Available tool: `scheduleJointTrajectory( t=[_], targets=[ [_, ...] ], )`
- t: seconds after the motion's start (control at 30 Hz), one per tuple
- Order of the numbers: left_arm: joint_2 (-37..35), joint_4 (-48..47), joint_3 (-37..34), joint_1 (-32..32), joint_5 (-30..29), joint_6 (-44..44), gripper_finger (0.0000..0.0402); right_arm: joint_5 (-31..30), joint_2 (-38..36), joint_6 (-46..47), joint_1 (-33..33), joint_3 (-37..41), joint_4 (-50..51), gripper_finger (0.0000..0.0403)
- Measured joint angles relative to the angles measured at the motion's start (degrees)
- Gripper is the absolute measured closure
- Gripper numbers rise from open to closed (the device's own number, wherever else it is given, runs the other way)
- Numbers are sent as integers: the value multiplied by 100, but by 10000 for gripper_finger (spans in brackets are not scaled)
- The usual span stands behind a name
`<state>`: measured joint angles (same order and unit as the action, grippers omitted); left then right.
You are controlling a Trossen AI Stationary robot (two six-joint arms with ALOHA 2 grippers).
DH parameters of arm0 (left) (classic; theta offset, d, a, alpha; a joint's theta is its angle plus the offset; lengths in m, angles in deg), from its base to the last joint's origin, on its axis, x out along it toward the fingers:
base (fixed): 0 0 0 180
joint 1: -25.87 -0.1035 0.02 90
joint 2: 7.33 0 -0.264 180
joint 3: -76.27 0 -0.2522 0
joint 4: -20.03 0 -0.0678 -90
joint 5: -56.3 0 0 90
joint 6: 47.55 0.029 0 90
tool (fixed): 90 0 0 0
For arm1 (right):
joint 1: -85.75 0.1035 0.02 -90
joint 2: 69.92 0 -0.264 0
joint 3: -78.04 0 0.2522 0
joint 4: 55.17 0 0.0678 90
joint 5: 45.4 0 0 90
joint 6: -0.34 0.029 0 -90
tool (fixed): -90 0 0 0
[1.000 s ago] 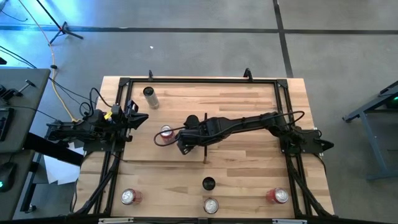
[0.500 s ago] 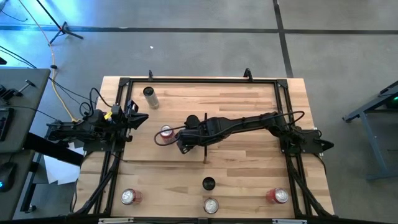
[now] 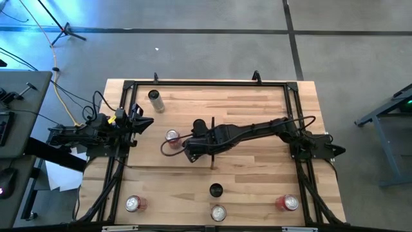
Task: Place canned beverage on shelf
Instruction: Put the white blue soda can aligned with the other white blue soda can on the shelf, then adjust the red soda can on the shelf
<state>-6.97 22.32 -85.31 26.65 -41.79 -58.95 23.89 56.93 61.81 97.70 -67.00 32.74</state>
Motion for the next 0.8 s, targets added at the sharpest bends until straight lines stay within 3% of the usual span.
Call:
scheduleJointTrajectory(
  t=[0.27, 0.8],
  targets=[
    [0, 2, 0, 0, 0, 0, 394, -5, -2, -44, 22, 0, -11, 7],
    [-2, 2, 0, 0, 0, 0, 394, 3, -297, 72, 113, -83, 88, 3]
  ],
)
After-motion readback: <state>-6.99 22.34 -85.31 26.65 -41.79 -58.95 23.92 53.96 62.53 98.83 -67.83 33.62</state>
